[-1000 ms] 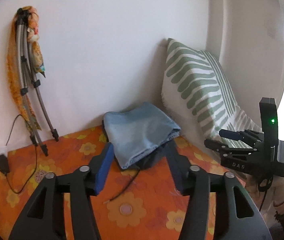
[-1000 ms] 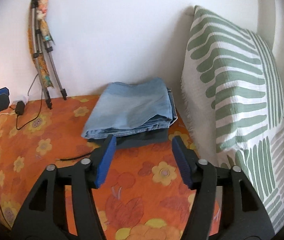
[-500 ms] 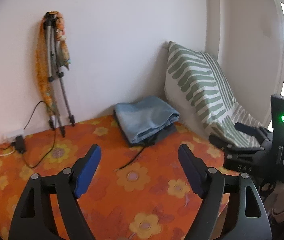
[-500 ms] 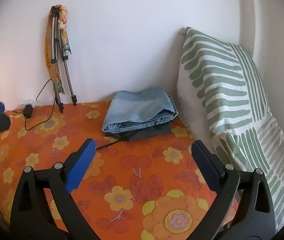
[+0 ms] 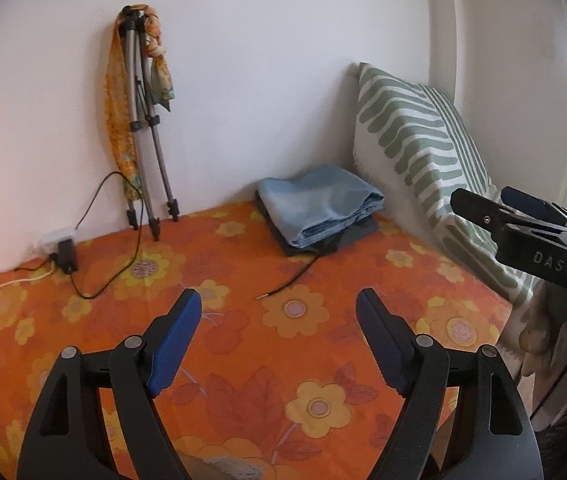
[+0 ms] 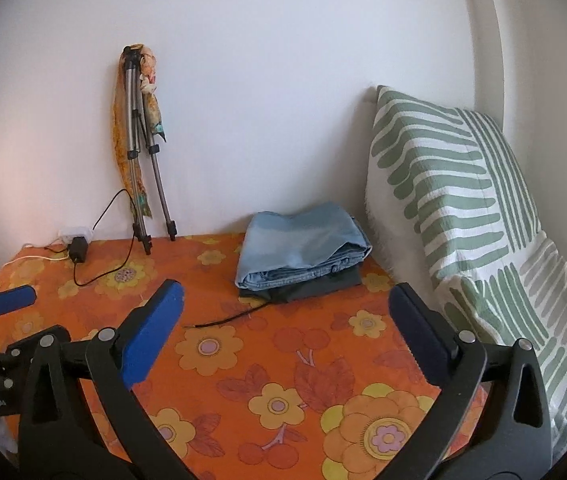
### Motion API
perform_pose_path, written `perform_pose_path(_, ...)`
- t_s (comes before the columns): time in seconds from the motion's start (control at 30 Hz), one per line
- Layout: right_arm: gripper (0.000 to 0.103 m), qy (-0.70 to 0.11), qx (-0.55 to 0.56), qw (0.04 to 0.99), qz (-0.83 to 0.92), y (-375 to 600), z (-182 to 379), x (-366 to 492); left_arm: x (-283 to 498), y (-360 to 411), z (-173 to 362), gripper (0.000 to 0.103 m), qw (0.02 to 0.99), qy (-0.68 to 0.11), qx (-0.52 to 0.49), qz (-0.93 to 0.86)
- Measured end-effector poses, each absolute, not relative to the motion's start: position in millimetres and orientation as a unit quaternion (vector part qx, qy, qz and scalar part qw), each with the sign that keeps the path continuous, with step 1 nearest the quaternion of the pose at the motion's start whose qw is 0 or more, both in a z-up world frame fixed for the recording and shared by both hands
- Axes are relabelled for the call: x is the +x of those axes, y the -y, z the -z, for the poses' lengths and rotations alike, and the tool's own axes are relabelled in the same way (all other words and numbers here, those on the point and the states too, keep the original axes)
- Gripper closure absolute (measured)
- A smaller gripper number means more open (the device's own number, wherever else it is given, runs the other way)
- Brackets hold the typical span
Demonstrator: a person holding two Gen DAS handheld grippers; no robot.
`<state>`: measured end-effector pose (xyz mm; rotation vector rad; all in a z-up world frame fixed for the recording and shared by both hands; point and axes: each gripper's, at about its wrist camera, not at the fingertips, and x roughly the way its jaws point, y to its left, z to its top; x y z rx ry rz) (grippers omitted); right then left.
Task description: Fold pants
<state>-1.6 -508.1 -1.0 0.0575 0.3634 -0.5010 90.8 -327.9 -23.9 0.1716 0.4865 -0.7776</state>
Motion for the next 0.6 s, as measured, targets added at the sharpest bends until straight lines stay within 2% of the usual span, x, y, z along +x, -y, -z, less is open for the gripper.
perform_pose_path(0.6, 0.0, -0.209, 0.032, 0.947, 0.242, 510, 28, 13, 101, 319, 37, 0.022, 0.894, -0.269, 0.073, 0.352)
